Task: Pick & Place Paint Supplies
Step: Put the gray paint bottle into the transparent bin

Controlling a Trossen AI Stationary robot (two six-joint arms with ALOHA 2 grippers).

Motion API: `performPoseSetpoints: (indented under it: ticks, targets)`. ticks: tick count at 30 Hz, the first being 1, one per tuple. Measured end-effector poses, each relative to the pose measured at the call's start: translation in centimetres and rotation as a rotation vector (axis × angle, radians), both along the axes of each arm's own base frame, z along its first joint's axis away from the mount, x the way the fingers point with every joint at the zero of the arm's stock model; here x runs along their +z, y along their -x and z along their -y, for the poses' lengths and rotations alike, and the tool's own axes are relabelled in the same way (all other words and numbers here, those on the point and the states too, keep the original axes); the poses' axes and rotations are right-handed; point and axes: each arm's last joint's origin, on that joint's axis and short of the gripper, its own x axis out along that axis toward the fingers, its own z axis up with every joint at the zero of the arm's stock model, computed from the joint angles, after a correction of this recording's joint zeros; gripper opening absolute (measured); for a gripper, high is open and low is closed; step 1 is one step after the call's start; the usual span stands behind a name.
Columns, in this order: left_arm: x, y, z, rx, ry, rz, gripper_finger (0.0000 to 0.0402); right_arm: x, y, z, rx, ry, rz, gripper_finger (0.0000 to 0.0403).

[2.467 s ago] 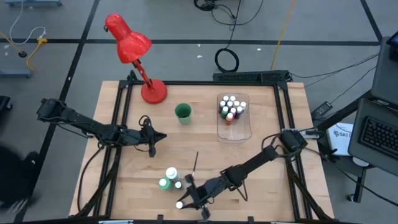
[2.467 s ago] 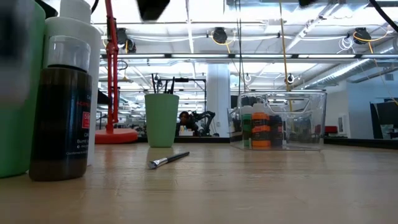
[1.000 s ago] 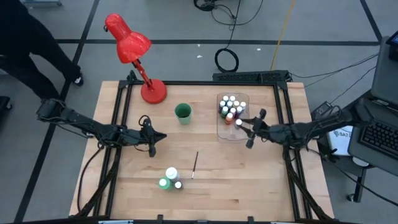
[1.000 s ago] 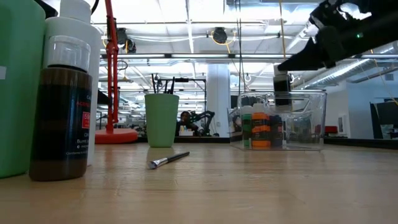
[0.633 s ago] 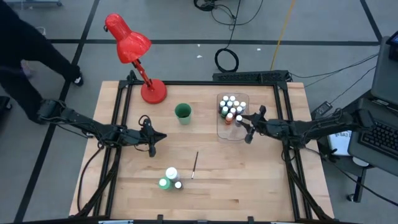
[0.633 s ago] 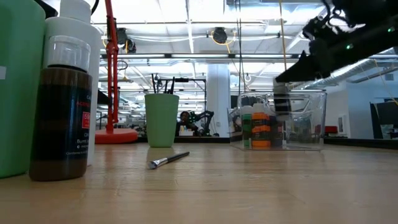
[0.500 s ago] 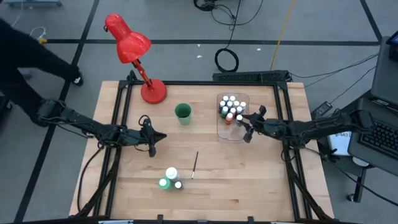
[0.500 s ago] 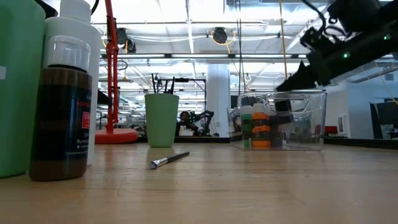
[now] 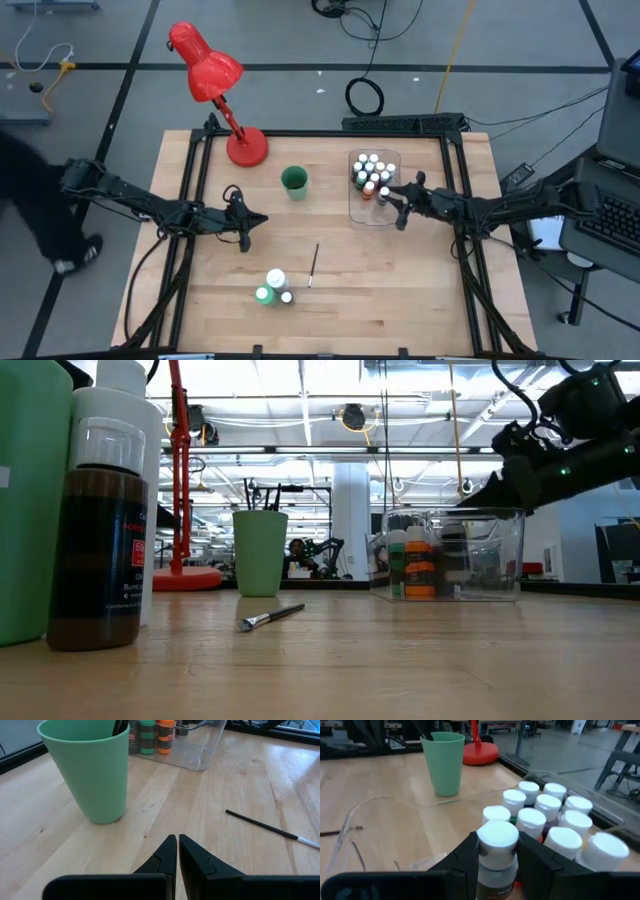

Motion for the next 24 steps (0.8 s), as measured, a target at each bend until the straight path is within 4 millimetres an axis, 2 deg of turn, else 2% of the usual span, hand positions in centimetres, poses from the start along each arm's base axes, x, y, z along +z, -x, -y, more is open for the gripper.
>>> performPoseSetpoints:
  ticks: [13, 20, 24]
  targets:
    - [0.0, 0.0, 0.0, 0.0, -0.001, 0.001, 0.0019, -0.3, 0.4, 0.6, -0.041, -0.005, 0.036, 0.0106]
    - [0.0, 0.0, 0.0, 0.0, -0.001, 0.001, 0.0019, 1.4, -0.4, 1.1, 0.115, 0.072, 0.066, 0.0099]
    - [0.0, 0.0, 0.0, 0.0, -0.001, 0.0, 0.0019, 1.5, -0.7, 1.8, 0.189, 0.015, -0.034, 0.0099]
